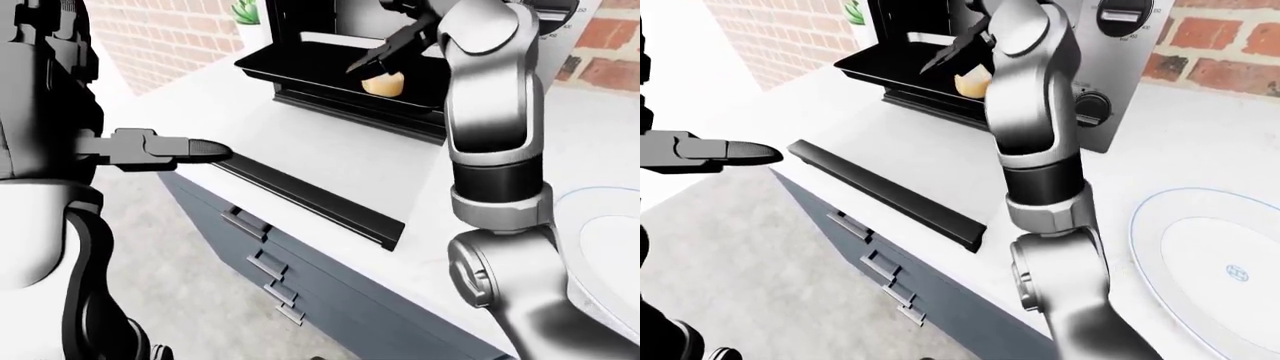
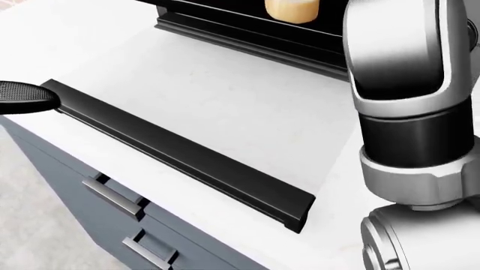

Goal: Place the bread on the tray of the toaster oven.

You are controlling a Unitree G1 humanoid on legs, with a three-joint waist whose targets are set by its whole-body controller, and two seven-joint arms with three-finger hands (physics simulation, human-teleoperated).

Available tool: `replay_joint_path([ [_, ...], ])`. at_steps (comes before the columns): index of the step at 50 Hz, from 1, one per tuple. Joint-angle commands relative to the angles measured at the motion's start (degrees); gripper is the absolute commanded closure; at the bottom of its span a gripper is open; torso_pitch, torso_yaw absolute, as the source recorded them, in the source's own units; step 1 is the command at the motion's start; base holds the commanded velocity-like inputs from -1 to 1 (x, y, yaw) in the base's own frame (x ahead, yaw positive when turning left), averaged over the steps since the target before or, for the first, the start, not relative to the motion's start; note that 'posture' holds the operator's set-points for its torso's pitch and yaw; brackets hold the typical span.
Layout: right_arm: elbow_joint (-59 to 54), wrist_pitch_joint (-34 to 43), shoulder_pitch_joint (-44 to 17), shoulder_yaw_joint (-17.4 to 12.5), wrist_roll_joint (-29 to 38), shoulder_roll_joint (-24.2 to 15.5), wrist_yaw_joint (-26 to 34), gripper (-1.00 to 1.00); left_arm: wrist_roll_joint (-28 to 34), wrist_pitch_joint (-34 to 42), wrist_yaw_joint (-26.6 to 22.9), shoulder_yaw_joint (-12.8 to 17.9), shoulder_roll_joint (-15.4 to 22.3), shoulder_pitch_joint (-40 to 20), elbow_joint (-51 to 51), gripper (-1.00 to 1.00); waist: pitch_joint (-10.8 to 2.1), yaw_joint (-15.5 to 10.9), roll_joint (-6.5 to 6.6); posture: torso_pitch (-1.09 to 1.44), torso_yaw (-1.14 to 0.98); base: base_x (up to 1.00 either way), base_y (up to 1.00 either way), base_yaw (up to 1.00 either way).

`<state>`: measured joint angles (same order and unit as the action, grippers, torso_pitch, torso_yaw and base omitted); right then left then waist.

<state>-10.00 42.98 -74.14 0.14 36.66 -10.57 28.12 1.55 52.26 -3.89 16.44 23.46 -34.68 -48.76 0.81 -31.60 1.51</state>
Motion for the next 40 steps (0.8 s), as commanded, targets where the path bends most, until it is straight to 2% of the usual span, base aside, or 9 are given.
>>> replay_joint_path([
  [1, 3.41, 0.33, -1.93, -0.2, 1.24, -0.16, 0.68, -0.6, 0.46, -1.49, 0.43, 0.64, 0.66, -1.26, -0.85, -1.0, -1.5, -0.05, 0.05, 0.0, 0.45, 0.0, 0.0, 0.0],
  [6, 11.79, 4.43, 1.09, 0.23, 3.49, 0.56, 3.88, -0.76, 0.54, -1.82, 0.38, 0.91, 0.58, -0.8, -0.9, -1.0, -1.36, -0.07, -0.03, 0.0, 0.45, 0.0, 0.0, 0.0],
  [13, 26.27, 14.27, 4.05, 1.46, 11.22, 0.37, 11.77, -1.0, 0.59, -2.06, 0.57, 0.69, 0.41, -0.67, -0.67, -1.0, -1.2, -0.2, -0.2, 0.0, 0.45, 0.0, 0.0, 0.0],
  [18, 32.46, 17.86, 5.58, 2.2, 17.53, 0.0, 17.69, -1.0, 0.48, -1.57, 0.56, 0.93, 0.53, -0.9, -0.87, -1.0, -1.06, -0.2, -0.16, 0.0, 0.45, 0.0, 0.0, 0.0],
  [25, 36.37, 19.62, 5.83, 1.12, 25.0, -0.18, 24.18, -1.0, 0.23, -1.25, 0.62, 0.94, 0.64, -1.31, -0.91, -1.0, -1.12, -0.05, -0.07, 0.0, 0.45, 0.0, 0.0, 0.0],
  [40, 41.03, 20.81, 7.22, -1.66, 33.31, -2.56, 31.03, -1.0, 0.56, -1.73, 0.84, 0.17, 0.61, -2.06, 0.19, -1.0, -1.06, 0.06, -0.12, 0.0, 0.45, 0.0, 0.0, 0.0],
])
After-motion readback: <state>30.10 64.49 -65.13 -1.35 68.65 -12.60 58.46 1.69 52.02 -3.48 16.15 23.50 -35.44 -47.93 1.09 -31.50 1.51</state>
